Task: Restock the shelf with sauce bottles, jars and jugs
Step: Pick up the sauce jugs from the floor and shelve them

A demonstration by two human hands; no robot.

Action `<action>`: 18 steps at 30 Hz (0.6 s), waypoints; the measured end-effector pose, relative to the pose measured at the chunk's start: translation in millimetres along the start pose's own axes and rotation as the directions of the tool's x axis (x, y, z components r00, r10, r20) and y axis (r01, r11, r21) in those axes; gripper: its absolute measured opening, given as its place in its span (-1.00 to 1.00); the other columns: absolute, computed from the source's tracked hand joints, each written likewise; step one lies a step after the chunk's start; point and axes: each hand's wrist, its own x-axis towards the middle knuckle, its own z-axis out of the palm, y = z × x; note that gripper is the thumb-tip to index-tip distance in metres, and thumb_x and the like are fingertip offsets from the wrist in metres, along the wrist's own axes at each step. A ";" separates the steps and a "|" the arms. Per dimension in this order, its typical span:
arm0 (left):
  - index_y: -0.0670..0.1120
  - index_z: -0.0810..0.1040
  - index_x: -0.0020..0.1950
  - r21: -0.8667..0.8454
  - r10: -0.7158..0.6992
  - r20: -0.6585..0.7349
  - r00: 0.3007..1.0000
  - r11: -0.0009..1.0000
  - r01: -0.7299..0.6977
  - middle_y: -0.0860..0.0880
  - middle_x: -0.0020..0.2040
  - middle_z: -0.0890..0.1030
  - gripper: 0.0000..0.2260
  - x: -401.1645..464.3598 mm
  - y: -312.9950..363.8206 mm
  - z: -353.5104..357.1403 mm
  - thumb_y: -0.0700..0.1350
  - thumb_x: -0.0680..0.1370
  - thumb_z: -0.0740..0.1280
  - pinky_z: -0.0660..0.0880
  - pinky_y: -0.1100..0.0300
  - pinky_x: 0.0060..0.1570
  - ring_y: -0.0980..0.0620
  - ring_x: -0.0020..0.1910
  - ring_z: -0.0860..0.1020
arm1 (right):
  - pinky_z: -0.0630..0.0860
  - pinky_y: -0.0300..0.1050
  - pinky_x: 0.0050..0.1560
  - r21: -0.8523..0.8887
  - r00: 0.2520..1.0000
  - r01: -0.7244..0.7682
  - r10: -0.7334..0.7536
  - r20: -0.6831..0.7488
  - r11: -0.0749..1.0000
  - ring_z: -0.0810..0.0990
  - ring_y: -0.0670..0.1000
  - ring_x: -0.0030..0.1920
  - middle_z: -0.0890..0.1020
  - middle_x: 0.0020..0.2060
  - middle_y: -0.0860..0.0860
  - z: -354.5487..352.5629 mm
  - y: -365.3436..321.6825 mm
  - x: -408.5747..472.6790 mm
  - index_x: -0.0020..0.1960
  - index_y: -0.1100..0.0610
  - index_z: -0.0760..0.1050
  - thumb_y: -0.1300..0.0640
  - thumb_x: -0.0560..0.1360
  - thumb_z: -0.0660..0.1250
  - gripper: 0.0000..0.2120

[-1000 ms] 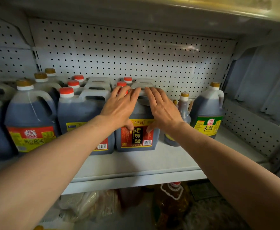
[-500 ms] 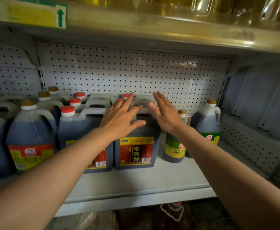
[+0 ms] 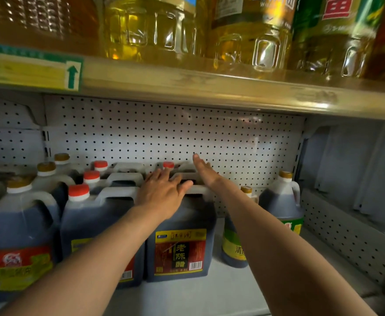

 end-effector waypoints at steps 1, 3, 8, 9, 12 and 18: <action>0.06 0.18 0.58 -0.001 -0.003 0.004 1.000 1.000 0.003 -0.12 0.61 0.05 -0.40 1.5 -0.7 0.6 0.27 0.63 -0.22 -0.03 -0.03 0.53 -0.12 0.59 0.01 | -0.19 0.24 0.55 0.002 1.000 -0.019 0.019 0.010 1.000 -0.15 0.13 0.63 -0.13 0.64 0.07 0.0 0.1 2.5 0.65 -0.03 -0.11 -0.41 0.60 -0.22 -0.26; 0.05 0.20 0.58 -0.011 -0.007 0.011 1.000 1.000 0.007 -0.15 0.60 0.08 -0.39 4.4 -1.6 1.9 0.28 0.63 -0.22 0.00 -0.02 0.52 -0.13 0.58 0.04 | -0.16 0.27 0.58 0.025 0.998 -0.056 0.055 0.035 0.998 -0.11 0.15 0.63 -0.08 0.64 0.10 2.4 1.1 7.8 0.66 -0.02 -0.08 -0.45 0.57 -0.21 -0.21; -0.01 0.22 0.57 -0.034 -0.039 0.028 0.999 0.999 0.040 -0.18 0.58 0.17 -0.26 9.9 -3.2 5.3 0.35 0.55 -0.28 0.05 -0.03 0.53 -0.14 0.57 0.10 | -0.10 0.32 0.56 0.109 0.996 -0.081 0.076 0.048 0.991 -0.06 0.17 0.63 -0.02 0.64 0.10 8.1 7.8 20.9 0.64 -0.09 -0.01 -0.57 0.45 -0.25 -0.10; -0.03 0.23 0.56 -0.033 -0.042 0.030 0.999 0.999 0.043 -0.19 0.57 0.20 -0.23 10.7 -2.9 5.4 0.35 0.54 -0.30 0.07 -0.03 0.52 -0.14 0.56 0.12 | -0.11 0.33 0.56 0.127 0.995 -0.097 0.092 0.049 0.987 -0.07 0.17 0.63 -0.04 0.64 0.09 8.0 8.1 20.4 0.64 -0.11 -0.03 -0.59 0.42 -0.24 -0.07; -0.06 0.28 0.53 -0.041 -0.044 0.012 0.999 0.998 0.044 -0.19 0.52 0.29 -0.21 10.8 -2.9 5.0 0.34 0.53 -0.32 0.14 -0.03 0.49 -0.14 0.52 0.19 | -0.13 0.31 0.57 0.151 0.993 -0.108 0.100 0.061 0.983 -0.08 0.16 0.63 -0.04 0.64 0.08 8.7 9.3 21.1 0.64 -0.11 -0.04 -0.67 0.33 -0.22 0.04; -0.11 0.23 0.55 -0.158 -0.100 0.074 0.992 0.981 0.111 -0.23 0.55 0.19 -0.26 9.1 -0.3 -2.0 0.32 0.59 -0.25 0.12 -0.05 0.47 -0.18 0.53 0.15 | -0.12 0.34 0.56 0.159 0.995 -0.081 0.069 0.075 0.984 -0.06 0.15 0.63 -0.02 0.64 0.03 7.7 11.3 24.2 0.63 -0.18 -0.03 -0.81 0.01 -0.18 0.31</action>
